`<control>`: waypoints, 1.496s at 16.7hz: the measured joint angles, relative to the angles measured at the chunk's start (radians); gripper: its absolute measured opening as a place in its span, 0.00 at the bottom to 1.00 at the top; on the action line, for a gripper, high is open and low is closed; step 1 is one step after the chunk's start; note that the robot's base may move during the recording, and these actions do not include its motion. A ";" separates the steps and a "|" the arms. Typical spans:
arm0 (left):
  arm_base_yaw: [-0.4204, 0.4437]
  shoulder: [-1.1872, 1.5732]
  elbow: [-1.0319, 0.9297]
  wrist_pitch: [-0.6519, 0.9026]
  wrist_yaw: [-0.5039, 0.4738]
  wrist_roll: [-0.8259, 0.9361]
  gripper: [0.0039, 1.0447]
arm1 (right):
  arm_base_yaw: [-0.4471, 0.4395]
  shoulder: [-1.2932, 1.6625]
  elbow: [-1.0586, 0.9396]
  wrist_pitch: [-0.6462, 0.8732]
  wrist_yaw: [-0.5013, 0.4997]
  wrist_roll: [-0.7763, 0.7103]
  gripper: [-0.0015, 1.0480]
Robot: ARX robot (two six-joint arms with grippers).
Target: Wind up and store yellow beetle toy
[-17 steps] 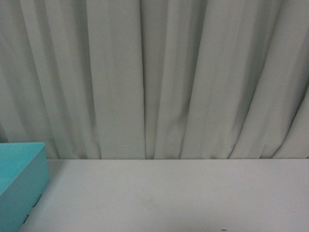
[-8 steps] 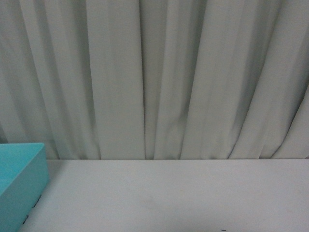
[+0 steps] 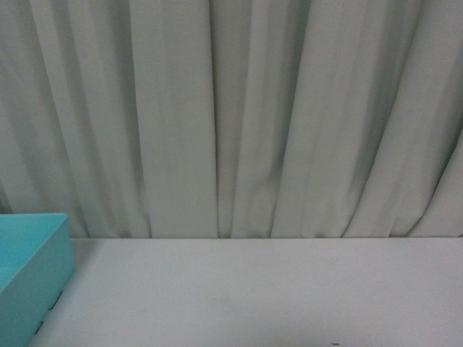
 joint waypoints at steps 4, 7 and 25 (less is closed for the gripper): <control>0.000 0.000 0.000 0.000 0.000 0.000 0.94 | 0.000 0.000 0.000 0.000 0.000 0.000 0.94; 0.000 0.000 0.000 0.000 0.000 0.000 0.94 | 0.000 0.000 0.000 0.000 0.000 0.000 0.94; 0.000 0.000 0.000 0.005 0.000 0.000 0.94 | 0.000 0.000 0.000 0.006 0.000 0.000 0.94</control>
